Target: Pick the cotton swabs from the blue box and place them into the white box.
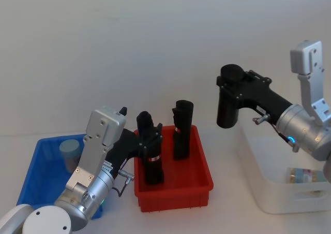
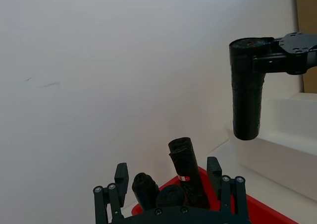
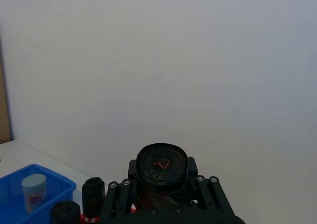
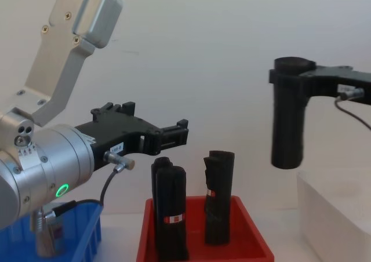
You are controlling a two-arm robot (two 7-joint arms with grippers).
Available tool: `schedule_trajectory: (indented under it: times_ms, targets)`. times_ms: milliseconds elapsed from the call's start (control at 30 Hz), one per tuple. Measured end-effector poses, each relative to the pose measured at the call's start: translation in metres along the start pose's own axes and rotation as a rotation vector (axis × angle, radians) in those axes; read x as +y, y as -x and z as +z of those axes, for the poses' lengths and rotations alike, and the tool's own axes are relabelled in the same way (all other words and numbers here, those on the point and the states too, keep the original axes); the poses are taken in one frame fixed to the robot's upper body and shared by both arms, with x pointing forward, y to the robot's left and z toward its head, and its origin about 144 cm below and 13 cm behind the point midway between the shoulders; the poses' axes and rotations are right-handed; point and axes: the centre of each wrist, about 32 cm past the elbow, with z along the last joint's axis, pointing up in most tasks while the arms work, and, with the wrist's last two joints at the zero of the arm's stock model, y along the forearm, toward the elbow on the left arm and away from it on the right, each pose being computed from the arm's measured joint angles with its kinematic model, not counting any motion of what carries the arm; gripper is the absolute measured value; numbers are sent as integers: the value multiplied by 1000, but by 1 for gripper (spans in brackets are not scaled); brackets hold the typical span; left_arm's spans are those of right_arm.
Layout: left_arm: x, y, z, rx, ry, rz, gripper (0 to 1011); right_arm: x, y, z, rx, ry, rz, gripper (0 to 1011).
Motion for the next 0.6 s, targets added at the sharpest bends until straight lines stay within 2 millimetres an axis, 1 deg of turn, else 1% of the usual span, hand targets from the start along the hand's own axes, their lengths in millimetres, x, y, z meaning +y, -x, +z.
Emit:
schedule_trajectory:
  times_ms: [367, 600]
  targets:
    - [0, 0, 0, 0, 0, 0, 1004, -27, -4, 7, -25, 44, -115, 547]
    - [0, 0, 0, 0, 0, 0, 1004, -43, -8, 5, -23, 80, -167, 547]
